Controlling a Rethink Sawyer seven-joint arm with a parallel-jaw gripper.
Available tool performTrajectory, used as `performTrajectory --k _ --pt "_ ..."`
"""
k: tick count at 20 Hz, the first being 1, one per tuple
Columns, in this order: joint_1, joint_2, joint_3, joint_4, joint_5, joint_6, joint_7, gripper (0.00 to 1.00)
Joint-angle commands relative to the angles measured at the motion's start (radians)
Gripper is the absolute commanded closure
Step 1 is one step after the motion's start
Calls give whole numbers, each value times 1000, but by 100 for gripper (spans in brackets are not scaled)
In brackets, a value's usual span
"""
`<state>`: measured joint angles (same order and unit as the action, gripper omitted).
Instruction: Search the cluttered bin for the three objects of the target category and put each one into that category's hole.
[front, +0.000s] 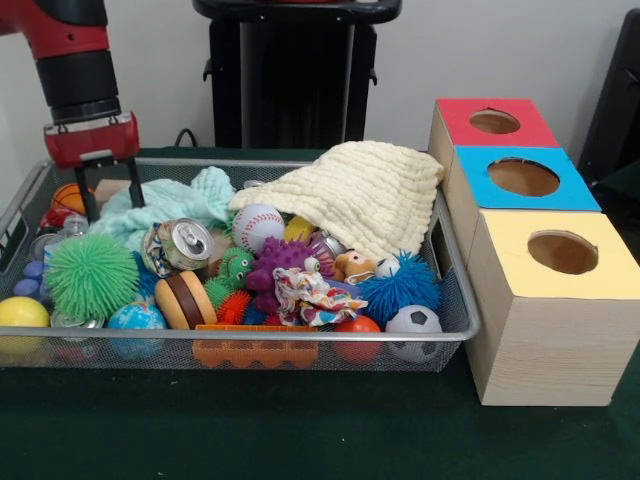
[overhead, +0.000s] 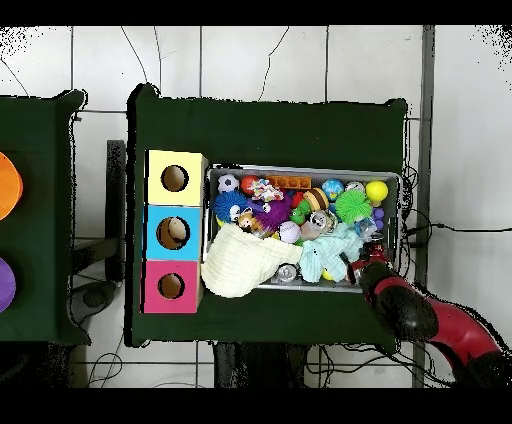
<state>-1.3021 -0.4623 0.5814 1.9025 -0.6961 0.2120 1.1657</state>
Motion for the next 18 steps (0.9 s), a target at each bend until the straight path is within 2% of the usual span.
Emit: performTrajectory --k 1,3,4,10,13,18 --pt "14 87 -40 -111 0 -16 111 0" --pt "16 117 -39 -133 -1 -7 100 0" --pt "18 159 -47 -165 -7 -2 89 0" --pt "2 250 -29 -225 -7 22 50 0" --pt "-5 258 -21 -232 -2 36 40 0" --pt "-13 220 -8 -209 28 85 18 0"
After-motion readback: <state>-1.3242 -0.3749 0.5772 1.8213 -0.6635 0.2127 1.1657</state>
